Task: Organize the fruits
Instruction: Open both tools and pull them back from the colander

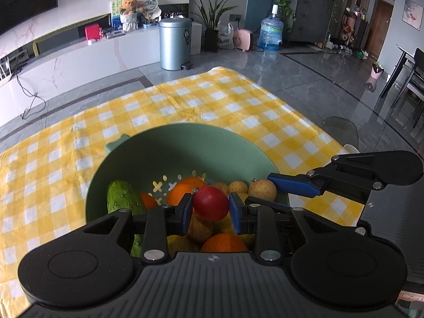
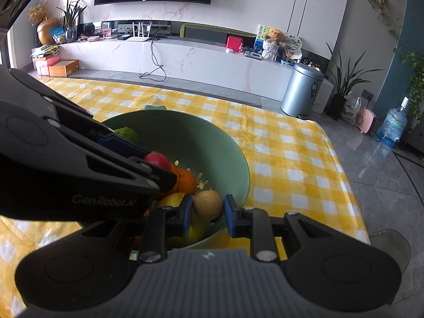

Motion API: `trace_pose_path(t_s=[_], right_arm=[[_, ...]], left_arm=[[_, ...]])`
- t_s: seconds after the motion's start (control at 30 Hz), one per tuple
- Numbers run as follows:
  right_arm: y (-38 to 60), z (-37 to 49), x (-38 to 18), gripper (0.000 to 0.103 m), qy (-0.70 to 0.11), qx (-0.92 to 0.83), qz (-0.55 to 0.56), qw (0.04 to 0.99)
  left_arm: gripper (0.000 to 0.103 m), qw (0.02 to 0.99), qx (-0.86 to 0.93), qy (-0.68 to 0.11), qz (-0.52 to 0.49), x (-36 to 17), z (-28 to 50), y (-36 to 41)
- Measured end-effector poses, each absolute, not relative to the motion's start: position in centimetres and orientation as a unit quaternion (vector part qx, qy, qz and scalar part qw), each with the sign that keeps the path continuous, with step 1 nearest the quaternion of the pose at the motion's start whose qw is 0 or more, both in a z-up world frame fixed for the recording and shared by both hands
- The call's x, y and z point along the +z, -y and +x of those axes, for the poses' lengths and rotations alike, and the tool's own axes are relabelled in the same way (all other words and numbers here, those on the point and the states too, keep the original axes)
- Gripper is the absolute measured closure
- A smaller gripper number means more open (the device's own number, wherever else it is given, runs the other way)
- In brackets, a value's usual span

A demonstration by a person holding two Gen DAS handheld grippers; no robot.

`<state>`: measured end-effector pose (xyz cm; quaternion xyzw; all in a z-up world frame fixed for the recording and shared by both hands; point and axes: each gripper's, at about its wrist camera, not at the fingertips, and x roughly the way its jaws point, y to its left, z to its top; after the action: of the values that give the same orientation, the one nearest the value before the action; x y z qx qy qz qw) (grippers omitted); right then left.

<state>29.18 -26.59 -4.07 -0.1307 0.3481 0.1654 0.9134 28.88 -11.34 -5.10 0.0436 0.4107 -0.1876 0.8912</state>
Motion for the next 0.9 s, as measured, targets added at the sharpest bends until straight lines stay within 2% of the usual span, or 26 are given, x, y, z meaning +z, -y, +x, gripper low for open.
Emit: trace_pose_path(t_s=[0.23, 0.3, 0.4, 0.47, 0.6, 0.67, 0.73, 0.8, 0.9], right_arm=[[26.4, 29.2, -3.9, 0.081, -0.356, 0.172, -0.142, 0.907], [26.3, 29.1, -3.8, 0.081, -0.357, 0.173, -0.147, 0.906], [26.1, 29.0, -3.6, 0.080, -0.357, 0.174, -0.156, 0.904], [26.0, 28.9, -3.4, 0.075, -0.356, 0.174, -0.161, 0.904], [25.9, 28.7, -2.7, 0.074, -0.355, 0.174, -0.167, 0.903], [25.9, 28.4, -2.2, 0.057, -0.350, 0.169, -0.168, 0.906], [26.0, 27.9, -1.5, 0.050, -0.341, 0.165, -0.167, 0.910], [26.1, 27.5, -0.9, 0.049, -0.335, 0.165, -0.165, 0.913], [26.1, 26.5, 0.2, 0.039, -0.321, 0.159, -0.161, 0.920]], left_arm=[[0.069, 0.891, -0.186, -0.413, 0.045, -4.9, 28.4, 11.3], [0.060, 0.893, -0.185, -0.408, 0.043, -4.6, 28.3, 11.2], [0.055, 0.896, -0.184, -0.402, 0.044, -3.9, 28.0, 11.0], [0.052, 0.899, -0.181, -0.396, 0.044, -3.3, 27.7, 10.9], [0.049, 0.907, -0.180, -0.378, 0.041, -2.0, 26.7, 10.6], [0.045, 0.912, -0.179, -0.368, 0.039, -1.3, 26.0, 10.4], [0.042, 0.915, -0.176, -0.361, 0.035, -0.7, 25.5, 10.2], [0.041, 0.919, -0.174, -0.354, 0.029, 0.0, 24.9, 9.9], [0.037, 0.925, -0.170, -0.340, 0.021, 1.0, 23.7, 9.3]])
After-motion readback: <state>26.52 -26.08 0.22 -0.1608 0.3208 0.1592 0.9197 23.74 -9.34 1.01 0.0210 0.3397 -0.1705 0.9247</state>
